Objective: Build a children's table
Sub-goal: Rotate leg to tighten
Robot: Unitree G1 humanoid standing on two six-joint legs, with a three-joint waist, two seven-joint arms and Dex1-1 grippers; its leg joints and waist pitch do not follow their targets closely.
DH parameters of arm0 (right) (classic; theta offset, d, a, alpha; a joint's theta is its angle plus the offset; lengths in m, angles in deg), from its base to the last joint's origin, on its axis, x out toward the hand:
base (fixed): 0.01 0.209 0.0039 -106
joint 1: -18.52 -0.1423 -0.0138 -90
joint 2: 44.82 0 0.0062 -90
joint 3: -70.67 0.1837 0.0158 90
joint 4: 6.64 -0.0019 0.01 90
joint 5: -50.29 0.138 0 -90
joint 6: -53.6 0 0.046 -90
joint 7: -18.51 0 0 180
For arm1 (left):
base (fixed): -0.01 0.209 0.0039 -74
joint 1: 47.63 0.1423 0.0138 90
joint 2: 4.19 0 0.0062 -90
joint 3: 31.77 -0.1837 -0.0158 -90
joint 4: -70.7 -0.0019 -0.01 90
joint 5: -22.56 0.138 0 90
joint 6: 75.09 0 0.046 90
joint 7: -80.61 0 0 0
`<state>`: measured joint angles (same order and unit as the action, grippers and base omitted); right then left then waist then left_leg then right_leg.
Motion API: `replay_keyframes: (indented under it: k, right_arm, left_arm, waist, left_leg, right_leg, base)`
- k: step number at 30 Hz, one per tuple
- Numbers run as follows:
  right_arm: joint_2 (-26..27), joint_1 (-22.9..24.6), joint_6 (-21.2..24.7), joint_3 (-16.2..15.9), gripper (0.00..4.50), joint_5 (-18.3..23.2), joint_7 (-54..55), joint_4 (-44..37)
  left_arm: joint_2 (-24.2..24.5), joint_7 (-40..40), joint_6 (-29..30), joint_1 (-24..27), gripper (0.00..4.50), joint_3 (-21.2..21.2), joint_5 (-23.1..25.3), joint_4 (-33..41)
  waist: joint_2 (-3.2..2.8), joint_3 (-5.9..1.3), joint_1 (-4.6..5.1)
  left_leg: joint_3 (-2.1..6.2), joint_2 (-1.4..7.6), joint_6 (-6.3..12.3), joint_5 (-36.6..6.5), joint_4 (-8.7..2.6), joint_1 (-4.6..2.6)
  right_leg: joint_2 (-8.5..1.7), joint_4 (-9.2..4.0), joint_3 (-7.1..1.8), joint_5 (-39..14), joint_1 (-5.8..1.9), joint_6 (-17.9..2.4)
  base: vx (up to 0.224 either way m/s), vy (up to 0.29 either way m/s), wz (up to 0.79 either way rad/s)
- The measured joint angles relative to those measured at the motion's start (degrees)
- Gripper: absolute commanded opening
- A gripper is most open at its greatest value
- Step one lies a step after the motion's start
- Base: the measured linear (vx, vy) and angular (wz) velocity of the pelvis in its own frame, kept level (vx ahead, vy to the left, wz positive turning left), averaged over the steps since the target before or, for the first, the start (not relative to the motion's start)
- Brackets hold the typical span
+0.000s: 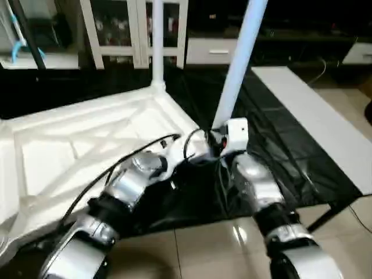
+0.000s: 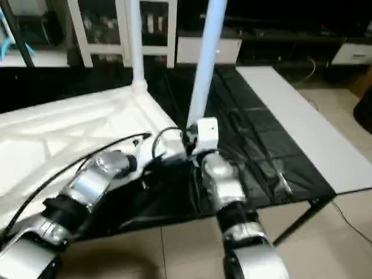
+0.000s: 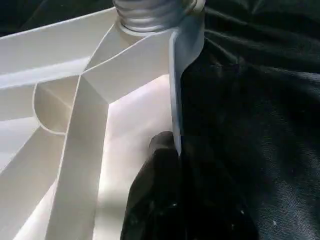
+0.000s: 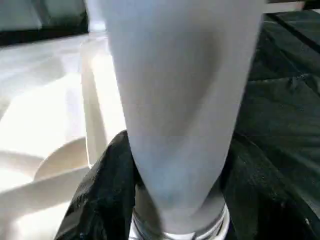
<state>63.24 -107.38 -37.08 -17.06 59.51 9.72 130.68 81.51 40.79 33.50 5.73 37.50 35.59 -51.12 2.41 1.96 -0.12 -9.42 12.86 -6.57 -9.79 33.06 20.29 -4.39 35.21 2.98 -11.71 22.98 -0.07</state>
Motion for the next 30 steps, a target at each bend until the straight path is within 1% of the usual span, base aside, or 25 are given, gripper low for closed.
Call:
replay_keyframes:
  k: [1,2,3,4,5,6,8,10,11,12,14,15,16,17,18,20,21,23,26,30]
  right_arm:
    - [-0.13,0.02,-0.28,0.80,1.96,0.27,-1.71,0.11]
    - [-0.24,0.13,-0.25,1.37,2.31,0.67,-3.60,0.00]
    - [-0.64,0.33,-0.26,1.70,2.31,0.91,-5.03,-0.20]
    - [-0.91,0.82,-0.20,1.92,2.52,1.59,-6.53,-0.85]
    - [-1.15,2.03,0.02,2.21,2.66,3.68,-9.54,-2.69]
    - [-1.14,2.52,0.02,2.39,2.77,4.83,-11.32,-3.65]
    - [-1.20,2.91,0.15,2.38,2.97,5.97,-13.28,-4.97]
    - [-2.30,4.12,1.86,2.06,3.10,6.94,-15.97,-7.82]
    - [-4.00,4.86,3.56,1.61,3.10,8.01,-18.36,-9.54]
    - [-5.60,5.24,5.15,0.79,3.34,8.77,-21.37,-11.13]
    - [-9.24,6.40,7.07,-1.79,3.34,9.35,-27.15,-15.29]
    - [-14.02,7.98,7.78,-5.32,3.34,9.25,-33.95,-19.14]
    - [-17.04,8.96,7.87,-6.81,3.34,9.03,-38.01,-20.79]
    - [-18.54,9.37,7.93,-7.38,3.34,8.76,-40.83,-21.48]
    - [-19.23,9.39,7.92,-7.69,3.34,8.36,-42.92,-21.90]
    - [-19.68,9.62,7.79,-9.49,3.34,7.91,-46.62,-22.71]
    - [-21.12,10.59,7.72,-10.36,3.34,7.90,-49.55,-24.22]
    - [-23.45,11.46,7.63,-10.51,3.34,7.89,-52.35,-24.79]
    - [-25.75,11.84,7.78,-11.09,3.34,7.96,-56.23,-26.67]
    - [-29.36,12.02,9.31,-12.09,3.34,8.46,-60.57,-29.18]
  left_arm:
    - [0.07,-0.24,-0.17,-0.08,0.00,0.00,0.00,0.01]
    - [0.28,-0.57,-0.35,-0.20,0.00,-0.01,0.04,0.00]
    - [0.45,-0.88,-0.50,-0.24,0.00,-0.01,0.05,0.01]
    - [0.69,-1.17,-0.90,-0.24,0.00,-0.03,0.09,0.01]
    - [1.23,-1.53,-1.59,-0.23,0.00,-0.06,0.06,0.00]
    - [1.72,-1.93,-2.47,-0.23,0.00,0.04,-0.43,0.01]
    - [2.73,-2.21,-4.15,-0.23,0.00,0.18,-0.49,-0.13]
    - [3.55,-3.76,-6.09,-0.22,0.00,0.21,-0.86,-0.13]
    - [4.68,-5.26,-7.15,0.06,0.00,0.07,-0.98,0.24]
    - [5.92,-7.11,-8.41,0.44,0.00,-0.10,-1.40,0.62]
    - [8.77,-11.99,-11.12,1.81,0.00,-0.41,-2.75,2.32]
    - [10.84,-16.46,-12.95,3.23,0.00,-0.53,-4.34,4.28]
    - [11.82,-19.54,-14.13,4.30,0.00,-0.61,-5.47,5.48]
    - [12.66,-21.56,-15.12,4.84,0.00,-0.63,-6.13,5.96]
    - [12.96,-22.83,-15.33,4.90,0.00,-0.50,-6.64,5.96]
    - [13.00,-24.83,-15.39,4.94,0.00,-0.68,-7.02,6.30]
    - [13.63,-26.08,-15.22,5.40,0.00,-1.21,-7.56,7.60]
    - [14.71,-28.21,-15.13,6.42,0.00,-1.77,-8.61,9.38]
    - [15.64,-30.38,-15.02,7.05,0.00,-1.77,-9.60,9.90]
    - [16.60,-32.13,-15.20,7.38,0.00,-1.98,-10.48,10.18]
  waist:
    - [0.00,0.00,0.01]
    - [-0.02,0.01,-0.01]
    - [-0.02,0.02,-0.03]
    - [-0.02,0.02,-0.08]
    - [-0.22,0.14,-0.08]
    - [-0.52,0.33,-0.08]
    - [-0.64,0.41,-0.17]
    - [-0.70,0.41,-0.26]
    - [-0.78,0.39,-0.36]
    - [-0.91,0.37,-0.41]
    - [-1.00,0.34,-0.61]
    - [-1.11,0.31,-0.99]
    - [-1.17,0.27,-1.57]
    - [-1.21,0.25,-1.90]
    - [-1.21,0.25,-2.00]
    - [-1.21,0.25,-2.20]
    - [-1.25,0.27,-2.46]
    - [-1.26,0.28,-2.59]
    - [-1.27,0.28,-2.30]
    - [-1.24,0.29,-2.15]
  left_leg:
    - [-0.02,-0.01,0.01,0.00,-0.05,0.10]
    - [-0.05,-0.02,0.02,0.01,-0.02,0.20]
    - [-0.08,-0.03,0.02,0.01,0.04,0.26]
    - [-0.13,-0.05,0.02,0.01,0.06,0.26]
    - [-0.21,-0.07,0.02,0.01,0.01,0.25]
    - [-0.24,-0.07,0.02,0.01,-0.10,0.25]
    - [-0.24,-0.04,0.02,0.01,-0.27,0.42]
    - [-0.24,-0.01,0.01,0.02,-0.41,0.68]
    - [-0.24,0.00,0.01,0.03,-0.44,0.75]
    - [-0.26,0.02,0.01,0.03,-0.47,0.80]
    - [-0.28,0.03,0.01,0.04,-0.52,0.80]
    - [-0.27,0.04,0.01,0.04,-0.50,0.78]
    - [-0.31,0.04,0.04,0.03,-0.47,0.75]
    - [-0.38,0.03,0.12,-0.03,-0.43,0.71]
    - [-0.41,0.03,0.13,-0.03,-0.40,0.70]
    - [-0.52,0.01,0.24,-0.09,-0.26,0.74]
    - [-0.55,0.02,0.32,-0.15,-0.18,0.79]
    - [-0.63,0.02,0.42,-0.21,-0.09,0.73]
    - [-0.65,0.00,0.41,-0.21,-0.02,0.69]
    - [-0.62,0.00,0.41,-0.21,-0.02,0.67]
  right_leg:
    - [0.00,-0.23,-0.01,0.27,0.01,-0.04]
    - [0.00,-0.31,-0.05,0.58,0.05,-0.05]
    - [0.00,-0.34,-0.13,0.86,0.08,-0.02]
    - [-0.01,-0.36,-0.25,1.19,0.09,0.01]
    - [0.00,-0.35,-0.35,1.31,0.12,0.09]
    - [0.00,-0.29,-0.36,1.32,0.21,0.11]
    - [0.04,-0.22,-0.30,1.42,0.46,0.14]
    - [0.08,-0.19,-0.29,1.76,0.72,0.00]
    - [0.10,-0.19,-0.28,1.75,0.79,0.01]
    - [0.12,-0.19,-0.29,1.72,0.84,0.07]
    - [0.15,-0.20,-0.32,1.59,0.86,0.25]
    - [0.15,-0.23,-0.32,1.45,0.83,0.33]
    - [0.13,-0.24,-0.34,1.34,0.76,0.34]
    - [0.09,-0.23,-0.36,1.24,0.70,0.30]
    - [0.07,-0.23,-0.36,1.23,0.72,0.29]
    - [-0.03,-0.24,-0.43,1.23,0.71,0.28]
    - [-0.10,-0.26,-0.48,1.23,0.70,0.28]
    - [-0.17,-0.25,-0.61,1.23,0.65,0.28]
    - [-0.15,-0.19,-0.68,1.26,0.64,0.27]
    - [-0.05,-0.11,-0.67,1.27,0.57,0.28]
  base:
    - [0.000,0.000,0.00]
    - [0.000,0.000,0.00]
    - [0.000,0.000,0.00]
    - [0.000,0.000,0.00]
    - [0.000,0.000,0.00]
    - [0.000,0.000,0.00]
    - [0.000,0.000,0.00]
    - [0.000,0.000,0.00]
    - [0.000,0.000,0.00]
    - [0.000,0.000,0.00]
    - [0.000,0.000,0.00]
    - [0.000,0.000,0.00]
    - [0.000,0.000,0.00]
    - [0.000,0.000,0.00]
    - [0.000,0.000,0.00]
    - [0.000,0.000,0.00]
    - [0.000,0.000,0.00]
    - [0.000,0.000,0.00]
    - [0.000,0.000,0.00]
    - [0.000,0.000,0.00]
